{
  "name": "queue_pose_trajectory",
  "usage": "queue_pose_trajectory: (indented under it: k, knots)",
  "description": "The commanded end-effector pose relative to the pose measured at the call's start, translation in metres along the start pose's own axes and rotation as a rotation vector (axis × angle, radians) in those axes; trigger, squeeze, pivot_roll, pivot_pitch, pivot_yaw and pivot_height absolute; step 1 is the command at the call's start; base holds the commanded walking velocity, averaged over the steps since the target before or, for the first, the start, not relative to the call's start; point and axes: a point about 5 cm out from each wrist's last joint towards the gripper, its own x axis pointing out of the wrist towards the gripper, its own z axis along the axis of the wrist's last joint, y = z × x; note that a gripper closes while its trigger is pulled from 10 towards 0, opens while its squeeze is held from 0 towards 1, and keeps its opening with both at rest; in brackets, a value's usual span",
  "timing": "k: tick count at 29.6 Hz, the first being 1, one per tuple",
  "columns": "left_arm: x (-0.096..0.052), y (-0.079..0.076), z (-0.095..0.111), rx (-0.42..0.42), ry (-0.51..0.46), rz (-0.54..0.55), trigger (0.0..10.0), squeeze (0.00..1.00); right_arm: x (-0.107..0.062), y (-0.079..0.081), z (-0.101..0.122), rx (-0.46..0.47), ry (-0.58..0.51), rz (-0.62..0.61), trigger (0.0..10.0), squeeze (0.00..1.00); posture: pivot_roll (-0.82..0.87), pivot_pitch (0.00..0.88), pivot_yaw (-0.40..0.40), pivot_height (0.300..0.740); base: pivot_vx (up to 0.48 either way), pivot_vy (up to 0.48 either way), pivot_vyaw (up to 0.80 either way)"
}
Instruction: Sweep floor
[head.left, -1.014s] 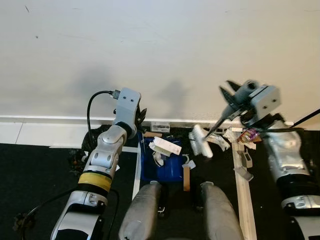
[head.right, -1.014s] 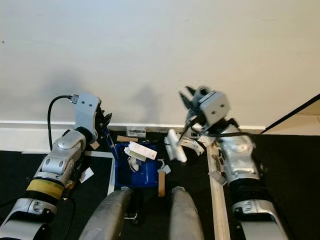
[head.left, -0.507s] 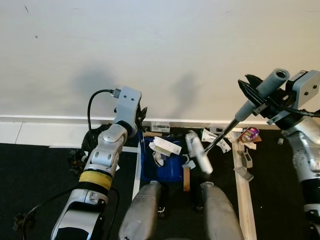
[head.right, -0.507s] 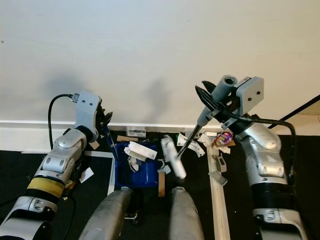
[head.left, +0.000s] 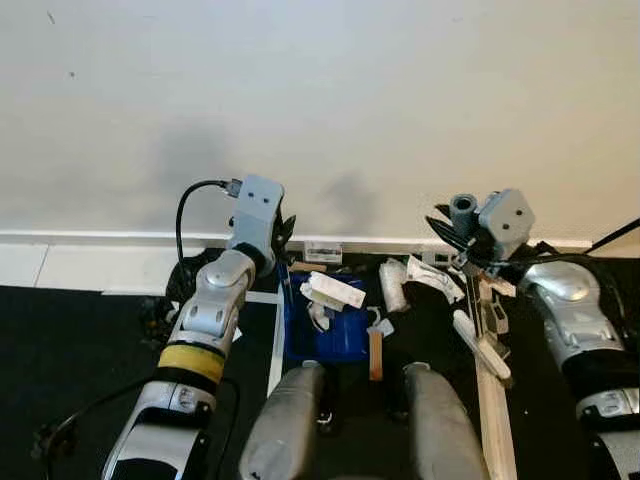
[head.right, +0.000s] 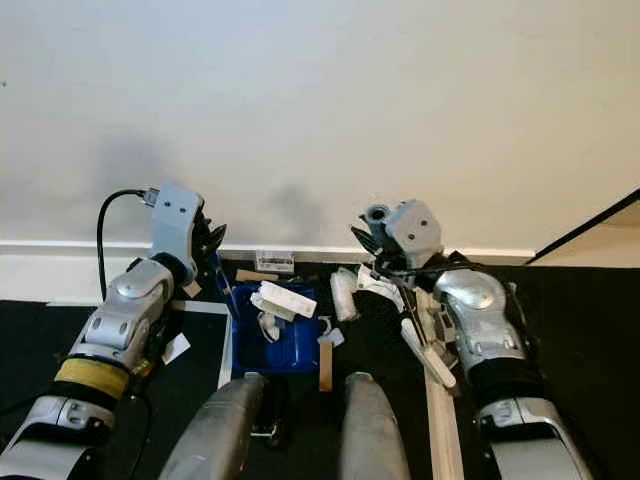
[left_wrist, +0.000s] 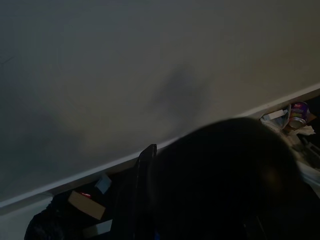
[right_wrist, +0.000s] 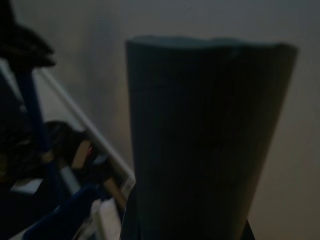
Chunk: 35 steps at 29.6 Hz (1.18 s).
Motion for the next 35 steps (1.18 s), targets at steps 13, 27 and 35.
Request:
queue_pose_trajectory:
  k: [13, 27, 35]
  knots:
    - [-0.011, -0.007, -0.022, -0.004, 0.108, -0.046, 10.0, 0.0, 0.031, 0.057, -0.017, 0.29, -0.12, -0.204, 10.0, 0.0, 0.1, 0.263, 0.078, 0.74, 0.0, 0.0, 0.0]
    - [-0.009, -0.01, -0.016, -0.01, 0.099, -0.051, 10.0, 0.0, 0.083, 0.11, 0.029, 0.728, -0.37, -0.066, 10.0, 0.0, 0.1, 0.252, 0.072, 0.74, 0.0, 0.0, 0.0]
    - [-0.008, -0.011, -0.016, -0.023, 0.1, -0.052, 10.0, 0.0, 0.086, 0.098, 0.065, 0.633, -0.543, 0.023, 10.0, 0.0, 0.07, 0.248, 0.065, 0.74, 0.0, 0.0, 0.0]
